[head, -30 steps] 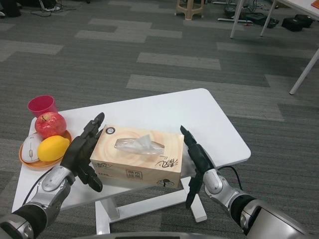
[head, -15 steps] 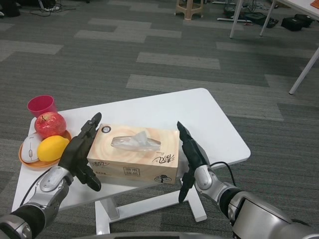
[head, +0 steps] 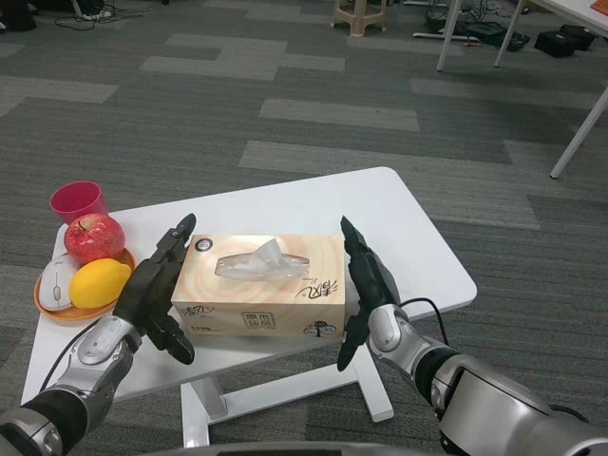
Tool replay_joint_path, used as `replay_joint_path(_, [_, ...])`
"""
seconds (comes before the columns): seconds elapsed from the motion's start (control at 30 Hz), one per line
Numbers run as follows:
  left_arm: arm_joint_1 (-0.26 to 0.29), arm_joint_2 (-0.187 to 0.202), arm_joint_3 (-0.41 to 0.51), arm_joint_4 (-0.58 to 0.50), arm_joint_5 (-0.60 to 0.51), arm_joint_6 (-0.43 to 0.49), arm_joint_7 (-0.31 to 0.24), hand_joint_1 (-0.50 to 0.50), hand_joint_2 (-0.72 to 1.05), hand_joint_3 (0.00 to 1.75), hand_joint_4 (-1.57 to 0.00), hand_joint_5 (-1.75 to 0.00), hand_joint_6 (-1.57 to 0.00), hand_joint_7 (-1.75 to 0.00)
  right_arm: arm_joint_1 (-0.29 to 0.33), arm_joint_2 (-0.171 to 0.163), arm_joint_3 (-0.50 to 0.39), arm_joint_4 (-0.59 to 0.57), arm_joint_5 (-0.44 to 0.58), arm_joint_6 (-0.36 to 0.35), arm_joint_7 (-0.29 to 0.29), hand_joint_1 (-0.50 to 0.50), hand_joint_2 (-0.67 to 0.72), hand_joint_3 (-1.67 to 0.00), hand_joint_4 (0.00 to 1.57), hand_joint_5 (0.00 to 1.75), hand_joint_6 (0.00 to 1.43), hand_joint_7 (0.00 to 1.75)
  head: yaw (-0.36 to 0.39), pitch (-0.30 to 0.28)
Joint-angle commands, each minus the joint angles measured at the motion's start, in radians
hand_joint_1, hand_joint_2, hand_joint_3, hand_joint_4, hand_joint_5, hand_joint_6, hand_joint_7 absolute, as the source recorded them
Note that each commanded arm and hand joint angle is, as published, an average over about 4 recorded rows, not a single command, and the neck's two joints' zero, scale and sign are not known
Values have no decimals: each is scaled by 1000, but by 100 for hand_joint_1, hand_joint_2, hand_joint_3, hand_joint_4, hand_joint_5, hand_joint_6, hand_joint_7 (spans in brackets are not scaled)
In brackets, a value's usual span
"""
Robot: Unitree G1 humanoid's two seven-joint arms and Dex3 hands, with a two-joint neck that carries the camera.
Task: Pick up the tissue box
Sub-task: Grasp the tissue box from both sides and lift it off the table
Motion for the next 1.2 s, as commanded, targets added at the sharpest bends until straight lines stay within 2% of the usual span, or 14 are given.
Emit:
replay_joint_path(0.03, [-9,-8,-10,2,7,4,-9,50,-55,0,0,-21,0,0,-37,6,-19,-6,2,2,-15,-42,72,0,0,0,0,0,-2,-1])
replay_joint_path(0.13, [-9,-10,-10,3,7,4,-9,50,-55,0,0,-21,0,0,-44,6,-35,-10,2,2,-21,-42,72,0,0,0,0,0,-1,0])
replay_joint_path(0.23, [-9,-10,-10,4,7,4,-9,50,-55,0,0,-21,0,0,-48,4,-41,-21,2,2,-25,-42,72,0,8,0,0,0,1,0])
replay_joint_path(0.37, [-9,-10,-10,2,7,3,-9,50,-55,0,0,-21,0,0,-49,2,-44,-32,3,2,-30,-42,72,0,31,0,0,0,7,2])
replay_joint_path(0.47, [-9,-10,-9,0,7,0,-9,50,-55,0,0,-23,0,0,-49,1,-51,-38,3,1,-35,-42,72,0,42,0,0,0,7,2])
replay_joint_path(0.6, [-9,-11,-7,-16,7,-2,-9,50,-55,0,0,-21,0,0,-47,0,-56,-51,3,0,-41,-42,72,0,70,0,0,0,9,2])
replay_joint_path(0.97, [-9,-18,-6,-68,9,-3,-7,50,-55,0,0,-21,0,0,-42,-8,-43,-83,4,0,-43,-42,72,0,106,0,0,0,16,1])
replay_joint_path(1.03, [-9,-18,-6,-74,10,-3,-7,50,-55,0,0,-21,0,0,-37,-12,-38,-93,3,-1,-40,-42,72,-4,110,0,0,0,17,1])
replay_joint_path(1.2, [-9,-19,-10,-77,10,-3,-7,50,-46,0,0,-21,0,0,-32,-15,-36,-96,3,0,-38,-42,72,0,114,0,0,0,21,0])
